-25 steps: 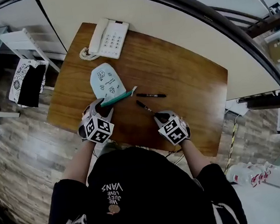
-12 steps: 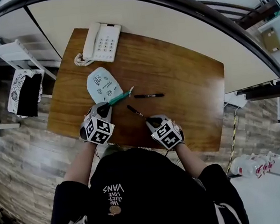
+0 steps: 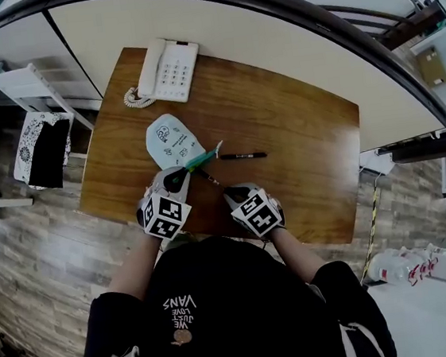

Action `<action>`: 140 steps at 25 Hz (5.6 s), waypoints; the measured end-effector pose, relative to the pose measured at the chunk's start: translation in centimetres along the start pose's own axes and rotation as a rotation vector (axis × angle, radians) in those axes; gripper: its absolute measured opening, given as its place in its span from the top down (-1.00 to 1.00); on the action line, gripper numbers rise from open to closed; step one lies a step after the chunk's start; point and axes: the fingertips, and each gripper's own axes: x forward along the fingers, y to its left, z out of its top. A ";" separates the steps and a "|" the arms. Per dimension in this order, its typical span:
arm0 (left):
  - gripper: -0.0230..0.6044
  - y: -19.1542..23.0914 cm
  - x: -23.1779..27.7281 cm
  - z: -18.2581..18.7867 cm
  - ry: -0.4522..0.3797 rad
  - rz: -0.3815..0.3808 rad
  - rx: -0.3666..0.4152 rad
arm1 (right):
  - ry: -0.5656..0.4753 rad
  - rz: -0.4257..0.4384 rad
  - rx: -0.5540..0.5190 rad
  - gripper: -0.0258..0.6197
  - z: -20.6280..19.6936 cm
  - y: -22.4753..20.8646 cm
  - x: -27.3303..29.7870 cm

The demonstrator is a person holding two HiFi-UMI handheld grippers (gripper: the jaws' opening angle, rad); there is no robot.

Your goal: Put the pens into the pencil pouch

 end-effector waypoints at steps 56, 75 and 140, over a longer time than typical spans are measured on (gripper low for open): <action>0.84 2.2 -1.2 2.4 -0.161 0.050 -0.546 | -0.139 -0.201 0.101 0.64 -2.1 -14.9 -3.2; 0.84 2.4 -0.9 1.7 -0.146 0.068 -0.563 | 0.059 0.005 -0.155 0.61 -3.2 -15.4 -0.7; 0.84 -0.8 -0.5 3.8 -0.230 -0.191 -0.633 | -0.251 0.014 0.060 0.63 9.0 -3.4 3.1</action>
